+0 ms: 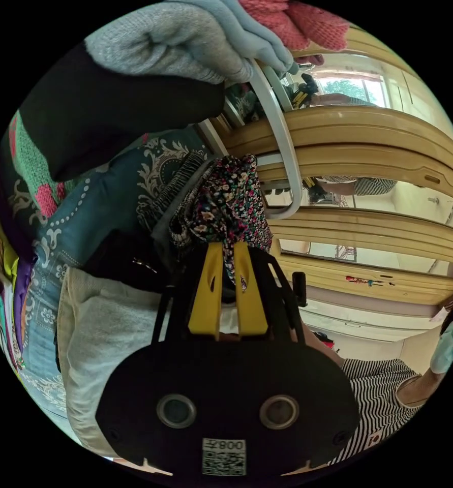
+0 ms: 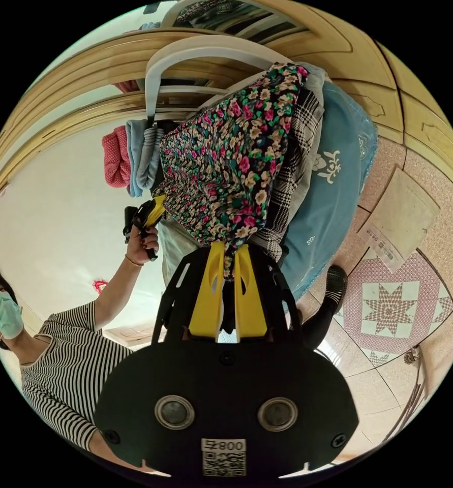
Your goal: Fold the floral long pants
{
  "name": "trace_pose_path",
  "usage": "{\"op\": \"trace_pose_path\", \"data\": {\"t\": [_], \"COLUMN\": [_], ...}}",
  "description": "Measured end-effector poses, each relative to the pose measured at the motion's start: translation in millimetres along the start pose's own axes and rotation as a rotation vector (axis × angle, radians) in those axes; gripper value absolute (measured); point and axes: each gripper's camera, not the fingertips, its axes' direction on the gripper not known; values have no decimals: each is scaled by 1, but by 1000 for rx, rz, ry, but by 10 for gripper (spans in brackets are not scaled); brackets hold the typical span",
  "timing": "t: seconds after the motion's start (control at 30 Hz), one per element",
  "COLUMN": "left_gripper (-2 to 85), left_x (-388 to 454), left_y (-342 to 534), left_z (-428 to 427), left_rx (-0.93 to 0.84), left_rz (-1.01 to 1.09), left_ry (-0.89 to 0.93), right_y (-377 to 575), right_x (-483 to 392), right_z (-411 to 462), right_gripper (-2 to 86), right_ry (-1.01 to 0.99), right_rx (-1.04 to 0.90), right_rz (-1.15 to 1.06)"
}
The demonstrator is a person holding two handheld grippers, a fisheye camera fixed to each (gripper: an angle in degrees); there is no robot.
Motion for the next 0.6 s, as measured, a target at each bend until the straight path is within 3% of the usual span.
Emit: {"op": "trace_pose_path", "data": {"t": [0.27, 0.4, 0.6], "left_gripper": [36, 17, 3], "left_x": [-12, 0, 3], "left_y": [-1, -19, -64], "left_z": [6, 24, 84], "left_rx": [110, 95, -26], "left_rz": [63, 179, 264], "left_ry": [-76, -147, -466], "right_y": [14, 24, -63], "right_x": [-17, -47, -104], "right_z": [-6, -29, -17], "right_gripper": [23, 6, 0], "right_ry": [-39, 17, 261], "right_rx": [25, 188, 231], "right_rz": [77, 56, -97]}}
